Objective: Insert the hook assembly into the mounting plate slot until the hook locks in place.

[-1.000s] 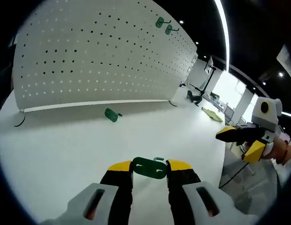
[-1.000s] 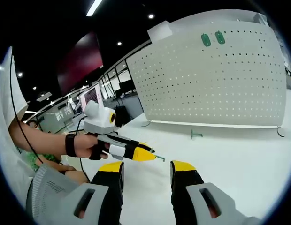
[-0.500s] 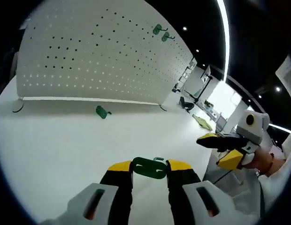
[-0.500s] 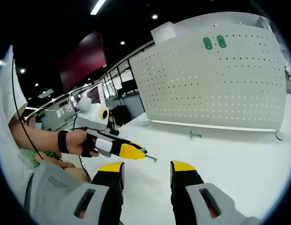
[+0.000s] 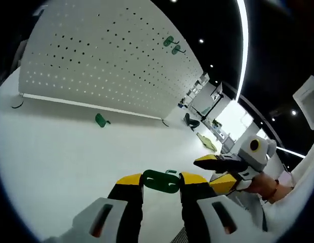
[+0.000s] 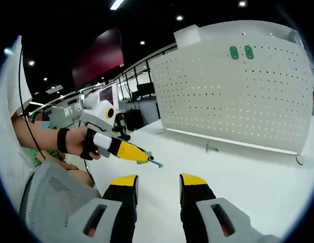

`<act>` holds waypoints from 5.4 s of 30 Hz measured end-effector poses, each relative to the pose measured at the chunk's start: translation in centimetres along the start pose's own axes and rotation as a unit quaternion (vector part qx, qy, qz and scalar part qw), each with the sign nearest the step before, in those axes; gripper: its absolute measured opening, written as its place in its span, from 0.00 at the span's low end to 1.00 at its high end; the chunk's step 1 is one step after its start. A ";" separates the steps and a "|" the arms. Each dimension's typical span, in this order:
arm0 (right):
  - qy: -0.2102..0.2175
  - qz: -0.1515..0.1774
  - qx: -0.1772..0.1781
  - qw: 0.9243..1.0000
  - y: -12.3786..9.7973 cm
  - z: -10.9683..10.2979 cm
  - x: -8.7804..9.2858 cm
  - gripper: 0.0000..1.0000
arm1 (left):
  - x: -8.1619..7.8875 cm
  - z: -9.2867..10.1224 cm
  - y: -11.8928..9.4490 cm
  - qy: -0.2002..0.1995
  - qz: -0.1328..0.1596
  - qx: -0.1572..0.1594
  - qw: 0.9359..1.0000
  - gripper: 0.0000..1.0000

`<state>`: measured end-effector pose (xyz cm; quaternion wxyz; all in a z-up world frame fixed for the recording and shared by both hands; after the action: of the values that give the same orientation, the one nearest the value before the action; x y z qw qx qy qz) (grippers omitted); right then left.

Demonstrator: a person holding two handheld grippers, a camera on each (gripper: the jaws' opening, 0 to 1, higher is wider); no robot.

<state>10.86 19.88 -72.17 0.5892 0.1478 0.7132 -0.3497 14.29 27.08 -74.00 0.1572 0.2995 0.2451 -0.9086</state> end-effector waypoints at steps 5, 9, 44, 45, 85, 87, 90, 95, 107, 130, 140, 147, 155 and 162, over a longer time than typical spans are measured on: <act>0.003 0.008 -0.003 1.000 0.1 0.0 -0.2 0.29 | 0.1 1.1 -0.1 -0.007 -0.005 0.020 1.000 0.29; -0.012 0.005 -0.008 1.000 0.2 -0.2 -0.3 0.25 | 0.5 1.9 -0.2 -0.001 -0.014 0.033 0.999 0.29; -0.148 0.025 -0.077 0.986 -0.1 -2.5 -2.2 0.06 | 1.5 6.0 -0.5 -0.122 -0.070 0.150 0.979 0.29; -0.149 0.026 -0.081 0.985 -0.2 -2.6 -2.2 0.06 | 1.5 6.0 -0.5 -0.125 -0.071 0.151 0.978 0.29; -0.359 -0.001 -0.164 0.919 -1.6 -5.2 -3.4 0.00 | 2.0 8.1 -2.2 -0.143 -0.147 0.259 0.944 0.30; -0.363 0.000 -0.162 0.918 -1.5 -5.2 -3.5 0.00 | 2.0 8.4 -2.3 -0.122 -0.139 0.260 0.948 0.33; -0.360 -0.010 -0.159 0.920 -1.3 -5.0 -3.3 0.00 | 2.2 9.0 -2.5 -0.109 -0.138 0.267 0.948 0.43; -0.331 -0.003 -0.146 0.932 -1.3 -4.7 -3.8 0.00 | 1.7 8.5 -2.4 -0.101 -0.117 0.258 0.954 0.41; -0.161 0.004 -0.068 0.985 -1.6 -1.3 -5.3 0.00 | -0.1 8.5 -2.7 -0.057 -0.029 0.243 0.968 0.56; -0.100 0.027 0.048 0.993 -1.5 2.9 -7.8 0.01 | -0.3 9.7 -1.9 0.134 0.042 0.149 0.979 0.72; -0.077 0.034 0.083 0.993 -1.1 4.4 -9.3 0.01 | -0.8 10.1 -2.8 0.146 0.077 0.117 0.979 0.74; -0.055 0.043 0.115 0.991 -1.0 5.8 -10.6 0.01 | -1.3 10.3 -3.3 0.174 0.093 0.101 0.975 0.76; -0.043 0.054 0.152 0.986 -0.9 7.5 -12.2 0.01 | -2.0 9.7 -3.8 0.200 0.122 0.071 0.970 0.80; -0.033 0.055 0.170 0.983 -0.5 8.3 -13.1 0.01 | -2.5 9.1 -4.5 0.211 0.131 0.044 0.968 0.83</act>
<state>20.11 16.53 -60.18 0.5967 0.2729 0.6147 -0.4377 10.02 26.24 -64.50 0.2057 0.5206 0.1909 -0.8064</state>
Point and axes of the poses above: the point that each gripper's makers call its tool centre point, and the gripper's own axes: y roughly forward along the fingers, z roughly to its right, x roughly out of its underside, the point moved 1 cm from there along -y, roughly backward along the fingers, and after that the axes turned 7 degrees about -y, right-handed, at the moved point
